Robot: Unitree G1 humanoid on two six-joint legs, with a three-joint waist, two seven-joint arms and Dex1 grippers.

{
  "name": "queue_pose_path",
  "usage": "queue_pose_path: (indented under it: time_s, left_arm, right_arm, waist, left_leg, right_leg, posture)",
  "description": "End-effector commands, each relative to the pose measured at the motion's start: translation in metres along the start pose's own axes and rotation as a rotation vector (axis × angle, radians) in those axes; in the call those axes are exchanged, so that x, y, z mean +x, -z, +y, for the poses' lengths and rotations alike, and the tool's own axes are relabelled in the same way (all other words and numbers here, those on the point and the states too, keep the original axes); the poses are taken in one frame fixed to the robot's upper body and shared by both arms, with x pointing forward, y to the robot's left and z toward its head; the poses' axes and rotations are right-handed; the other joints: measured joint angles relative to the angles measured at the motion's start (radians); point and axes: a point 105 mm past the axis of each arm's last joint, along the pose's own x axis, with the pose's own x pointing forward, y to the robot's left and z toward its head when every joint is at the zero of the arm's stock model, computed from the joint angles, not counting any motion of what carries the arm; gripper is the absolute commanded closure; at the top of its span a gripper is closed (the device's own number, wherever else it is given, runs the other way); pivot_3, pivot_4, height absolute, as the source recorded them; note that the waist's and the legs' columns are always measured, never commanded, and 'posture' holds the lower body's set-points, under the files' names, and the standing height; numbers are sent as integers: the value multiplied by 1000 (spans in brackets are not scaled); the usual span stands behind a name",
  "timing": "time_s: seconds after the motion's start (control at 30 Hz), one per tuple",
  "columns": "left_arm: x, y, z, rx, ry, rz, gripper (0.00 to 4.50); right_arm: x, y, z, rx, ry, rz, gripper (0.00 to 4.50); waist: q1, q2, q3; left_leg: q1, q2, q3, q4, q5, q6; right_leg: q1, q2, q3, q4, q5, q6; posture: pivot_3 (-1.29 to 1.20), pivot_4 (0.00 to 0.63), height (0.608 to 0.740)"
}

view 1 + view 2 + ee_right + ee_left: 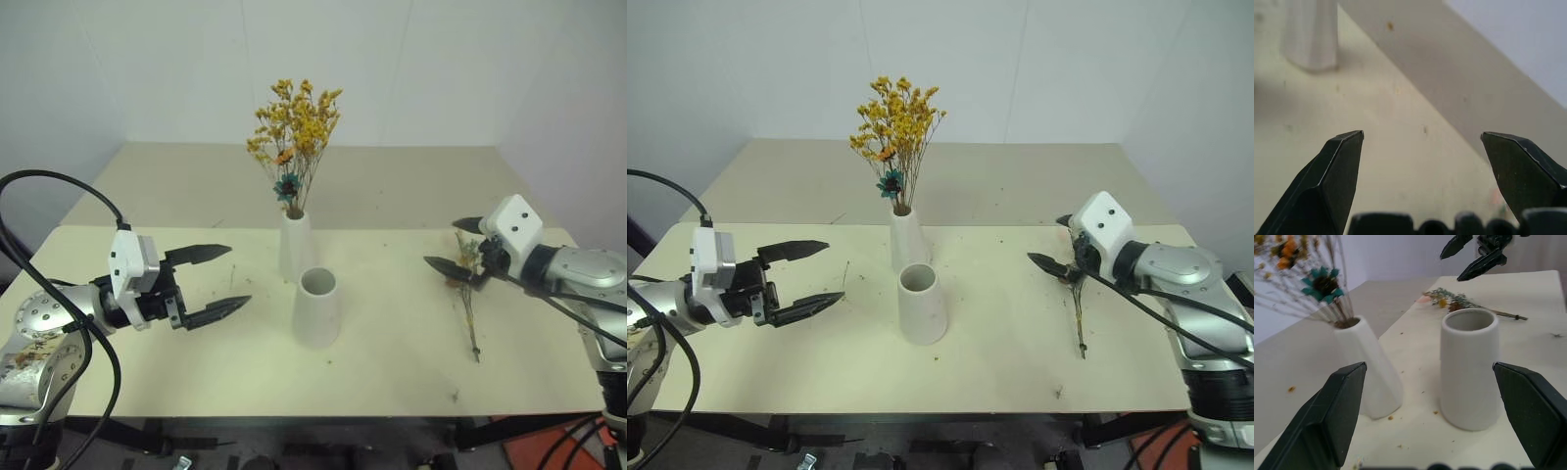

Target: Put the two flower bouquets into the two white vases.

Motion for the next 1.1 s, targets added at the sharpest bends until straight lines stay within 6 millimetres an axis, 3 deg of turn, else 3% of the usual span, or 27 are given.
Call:
queue_pose_path:
  time_s: [0.03, 0.2, 0.4, 0.53, 0.67, 0.8, 1.1]
  left_arm:
    - [13, -10, -11, 53, 95, 10, 0]
    - [23, -12, -13, 74, 148, 31, 0]
    - [20, -13, -17, 96, 182, 63, 0]
    - [19, -15, -17, 107, 186, 73, 0]
    - [18, -16, -16, 113, 180, 77, 0]
    - [17, -15, -16, 111, 170, 82, 0]
    - [15, -10, -15, 92, 137, 70, 0]
  right_arm:
    - [-12, 17, -14, 31, 102, 168, 9]
    - [-15, 50, -15, 170, 182, 316, 9]
    - [-12, 90, -6, 299, 240, 433, 9]
    - [-8, 105, -4, 359, 267, 466, 9]
    - [-2, 105, 1, 391, 235, 455, 9]
    - [3, 109, 4, 415, 224, 474, 936]
    - [8, 109, 0, 447, 227, 499, 4261]
  waist:
    - [2, 0, 0]
    - [2, 0, 0]
    - [2, 0, 0]
    - [1, 0, 0]
    - [2, 0, 0]
    - [0, 0, 0]
    - [2, 0, 0]
  left_leg:
    - [0, 0, 0, 0, 0, 0]
    - [-1, 0, 0, 0, 0, 0]
    - [-1, 0, 0, 0, 0, 0]
    - [-1, 0, 0, 0, 0, 0]
    - [-1, -1, 0, 0, 0, 0]
    - [0, 0, 0, 0, 0, 0]
    - [-1, 0, 0, 0, 0, 0]
  right_leg:
    - [0, 0, 0, 0, 0, 0]
    - [0, 0, 0, 0, 0, 0]
    - [0, 0, 0, -1, 0, 0]
    - [0, 0, 0, -1, 0, 1]
    - [0, 0, 0, -1, 0, 1]
    - [0, 0, 0, 0, 0, 1]
    - [0, 0, 0, -1, 0, 1]
  posture:
    - [0, 150, 740]
    - [0, 150, 740]
    - [0, 150, 740]
    - [0, 150, 740]
    - [0, 150, 740]
    - [0, 150, 740]
    - [0, 150, 740]
